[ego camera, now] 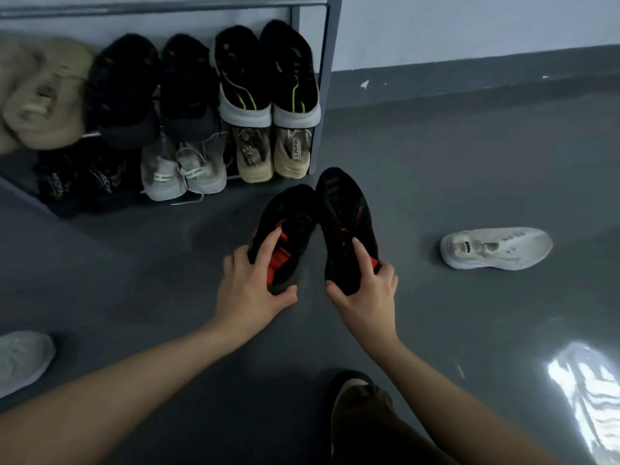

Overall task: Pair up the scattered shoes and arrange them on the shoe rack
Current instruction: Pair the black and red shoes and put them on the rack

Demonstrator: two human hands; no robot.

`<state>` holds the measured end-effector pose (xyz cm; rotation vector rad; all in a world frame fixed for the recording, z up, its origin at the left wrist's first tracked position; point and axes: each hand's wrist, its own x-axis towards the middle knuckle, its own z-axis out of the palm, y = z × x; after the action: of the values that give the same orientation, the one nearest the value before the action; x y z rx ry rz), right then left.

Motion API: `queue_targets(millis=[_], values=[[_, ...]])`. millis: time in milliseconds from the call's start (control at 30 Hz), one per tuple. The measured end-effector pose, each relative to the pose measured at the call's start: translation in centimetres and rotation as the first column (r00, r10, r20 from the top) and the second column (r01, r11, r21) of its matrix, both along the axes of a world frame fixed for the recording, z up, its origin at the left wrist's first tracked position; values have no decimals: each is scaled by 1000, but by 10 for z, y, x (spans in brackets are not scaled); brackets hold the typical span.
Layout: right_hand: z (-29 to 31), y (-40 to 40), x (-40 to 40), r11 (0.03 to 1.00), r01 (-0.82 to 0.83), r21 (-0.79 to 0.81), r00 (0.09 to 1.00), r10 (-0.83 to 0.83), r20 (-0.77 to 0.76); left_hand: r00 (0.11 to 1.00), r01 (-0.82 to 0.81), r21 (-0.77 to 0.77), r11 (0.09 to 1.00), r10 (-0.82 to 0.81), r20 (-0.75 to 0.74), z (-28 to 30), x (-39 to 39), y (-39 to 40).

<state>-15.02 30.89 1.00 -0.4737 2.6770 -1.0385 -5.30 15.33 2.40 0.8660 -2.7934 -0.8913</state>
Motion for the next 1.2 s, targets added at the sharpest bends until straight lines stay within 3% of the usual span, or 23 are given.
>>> queue_targets(millis=[167, 700, 967, 1200], values=[[47, -18, 11, 1000, 27, 12, 998, -27, -54, 989, -44, -66, 997, 34, -144, 54, 25, -6], [197, -84, 78, 961, -78, -265, 970, 12, -244, 837, -331, -110, 937, 238, -493, 189, 86, -36], [252, -191, 87, 910, -209, -357, 961, 124, -248, 764, -496, -102, 862, 378, -523, 239, 97, -126], [252, -299, 77, 904, -285, -320, 935, 188, -301, 753, -583, -171, 794, 450, -480, 239, 90, -224]])
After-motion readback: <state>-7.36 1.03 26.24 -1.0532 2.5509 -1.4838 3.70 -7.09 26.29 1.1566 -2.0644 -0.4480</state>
